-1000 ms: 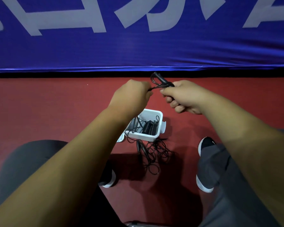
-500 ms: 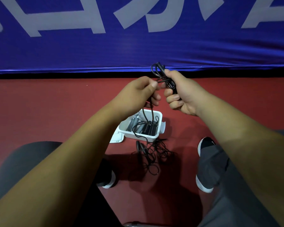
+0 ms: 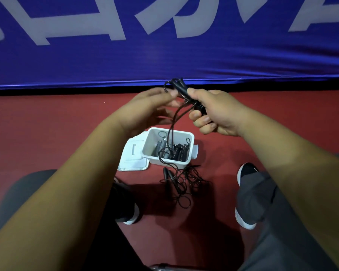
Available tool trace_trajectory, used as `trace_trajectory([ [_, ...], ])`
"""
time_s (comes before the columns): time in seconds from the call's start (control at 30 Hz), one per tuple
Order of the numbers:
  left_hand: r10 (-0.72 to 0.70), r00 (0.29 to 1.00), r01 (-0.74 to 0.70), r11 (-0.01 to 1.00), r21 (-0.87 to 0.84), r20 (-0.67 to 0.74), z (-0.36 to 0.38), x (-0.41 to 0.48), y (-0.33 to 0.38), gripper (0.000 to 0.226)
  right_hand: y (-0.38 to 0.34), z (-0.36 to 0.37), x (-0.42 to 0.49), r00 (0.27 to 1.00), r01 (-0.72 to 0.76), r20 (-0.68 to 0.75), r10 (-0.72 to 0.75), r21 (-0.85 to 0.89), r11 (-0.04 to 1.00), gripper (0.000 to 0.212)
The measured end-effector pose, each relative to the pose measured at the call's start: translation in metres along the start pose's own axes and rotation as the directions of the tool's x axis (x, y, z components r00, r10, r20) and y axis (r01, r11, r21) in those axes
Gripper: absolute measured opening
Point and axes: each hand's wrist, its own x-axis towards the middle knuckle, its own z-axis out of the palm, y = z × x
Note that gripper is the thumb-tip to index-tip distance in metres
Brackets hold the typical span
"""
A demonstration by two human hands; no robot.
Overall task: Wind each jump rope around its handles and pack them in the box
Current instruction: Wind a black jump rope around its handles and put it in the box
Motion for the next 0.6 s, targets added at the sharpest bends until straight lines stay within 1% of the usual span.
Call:
trace_trajectory([
  [0.03, 0.043, 0.999, -0.043, 0.999, -0.026, -0.012, -0.002, 0.001, 0.001, 0.041, 0.001, 0.001, -0.001, 1.000, -0.012, 0.017, 0.012, -0.015, 1.000, 0.020],
  [0.1, 0.131, 0.991, -0.131, 0.991, 0.011, 0.023, -0.006, 0.002, 0.003, 0.042, 0.003, 0.001, -0.003, 0.997, -0.040, 0.058, 0.042, -0.044, 0.998, 0.020],
  [0.17, 0.176, 0.981, -0.180, 0.983, 0.034, 0.085, -0.007, 0.003, 0.002, 0.037, 0.005, 0.001, -0.005, 0.993, -0.061, 0.097, 0.067, -0.066, 0.996, 0.024],
  [0.2, 0.190, 0.978, -0.194, 0.980, 0.039, 0.081, -0.007, 0.004, 0.001, 0.033, 0.005, 0.002, -0.005, 0.992, -0.063, 0.106, 0.071, -0.074, 0.995, 0.026],
  [0.27, 0.220, 0.975, -0.221, 0.973, 0.062, 0.031, -0.006, 0.007, 0.000, 0.024, 0.007, 0.002, -0.005, 0.993, -0.048, 0.107, 0.058, -0.089, 0.995, 0.027],
  [0.37, 0.252, 0.968, -0.248, 0.963, 0.105, -0.022, -0.003, 0.010, 0.001, 0.015, 0.008, 0.003, -0.004, 0.996, 0.007, 0.093, 0.005, -0.127, 0.992, 0.020],
  [0.5, 0.272, 0.958, -0.257, 0.954, 0.157, -0.084, -0.001, 0.015, 0.001, 0.011, 0.008, -0.001, -0.002, 0.997, 0.053, 0.070, -0.040, -0.198, 0.979, 0.018],
  [0.6, 0.294, 0.948, -0.274, 0.948, 0.163, -0.118, 0.002, 0.017, 0.000, 0.009, 0.009, -0.004, 0.001, 0.997, 0.073, 0.048, -0.065, -0.202, 0.977, 0.016],
])
